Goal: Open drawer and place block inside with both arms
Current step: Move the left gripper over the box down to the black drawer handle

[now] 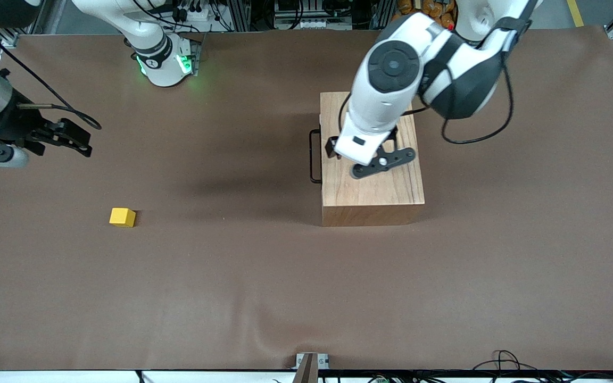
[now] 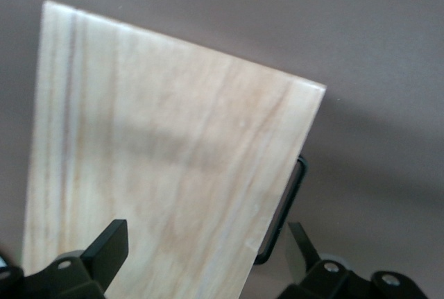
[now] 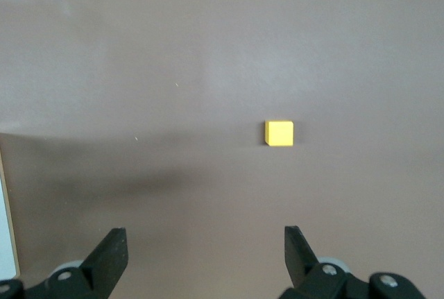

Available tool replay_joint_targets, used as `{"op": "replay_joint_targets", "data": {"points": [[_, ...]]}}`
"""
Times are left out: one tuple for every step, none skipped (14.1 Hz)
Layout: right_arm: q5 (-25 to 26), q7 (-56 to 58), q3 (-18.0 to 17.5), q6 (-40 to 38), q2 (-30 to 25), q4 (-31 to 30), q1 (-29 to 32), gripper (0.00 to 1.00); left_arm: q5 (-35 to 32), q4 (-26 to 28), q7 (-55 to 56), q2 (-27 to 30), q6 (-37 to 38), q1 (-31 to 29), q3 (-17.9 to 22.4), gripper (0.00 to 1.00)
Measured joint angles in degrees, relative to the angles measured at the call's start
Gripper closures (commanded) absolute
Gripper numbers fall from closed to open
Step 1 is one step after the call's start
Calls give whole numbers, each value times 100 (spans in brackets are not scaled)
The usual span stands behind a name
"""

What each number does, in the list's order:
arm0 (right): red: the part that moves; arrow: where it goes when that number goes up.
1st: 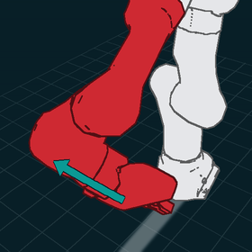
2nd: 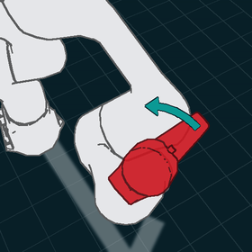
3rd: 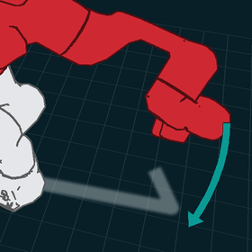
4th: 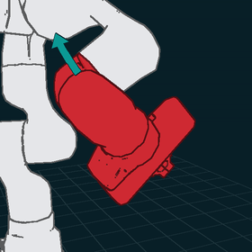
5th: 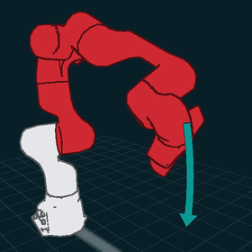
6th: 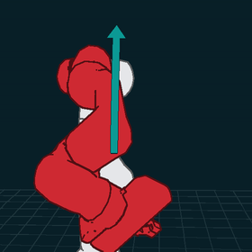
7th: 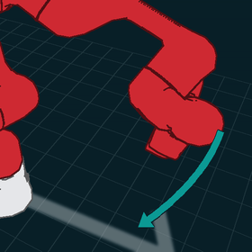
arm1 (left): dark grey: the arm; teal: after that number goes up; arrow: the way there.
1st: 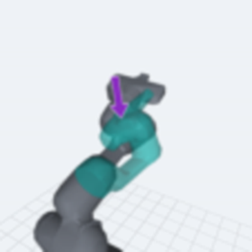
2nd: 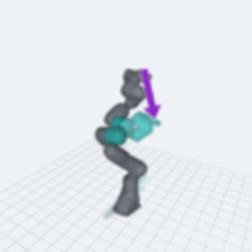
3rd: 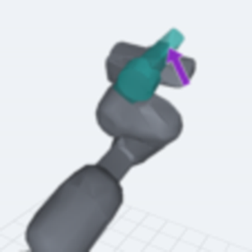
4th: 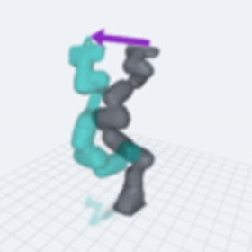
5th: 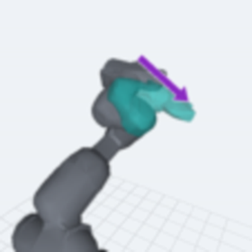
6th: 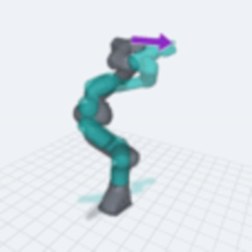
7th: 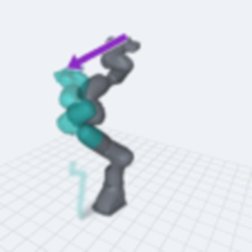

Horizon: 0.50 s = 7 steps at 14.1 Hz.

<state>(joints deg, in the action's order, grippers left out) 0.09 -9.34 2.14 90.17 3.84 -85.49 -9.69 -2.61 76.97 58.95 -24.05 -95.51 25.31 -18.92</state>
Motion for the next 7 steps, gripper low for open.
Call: {"op": "replay_joint_targets", "data": {"points": [[3, -9, 0, 162, 64, 0, -19, 0, -121, -40, 93, -81, -99, 206, 5, 0], [5, -8, 3, 301, 128, 0, -19, 0, -190, -61, 267, -154, -239, 416, 8, 0], [7, -8, 4, 400, 186, 0, -21, 0, -230, -72, 448, -221, -409, 592, 14, 0], [8, -8, 4, 479, 235, 1, -37, 0, -243, -82, 563, -288, -565, 732, 25, 0], [15, -8, 3, 584, 293, 1, -58, 0, -244, -92, 625, -366, -712, 845, 37, 0], [38, -8, 5, 738, 365, 1, -63, 0, -245, -119, 657, -462, -853, 962, 67, 0], [88, -8, 27, 955, 454, 1, -54, 0, -248, -161, 680, -574, -966, 1130, 161, 0]]}}
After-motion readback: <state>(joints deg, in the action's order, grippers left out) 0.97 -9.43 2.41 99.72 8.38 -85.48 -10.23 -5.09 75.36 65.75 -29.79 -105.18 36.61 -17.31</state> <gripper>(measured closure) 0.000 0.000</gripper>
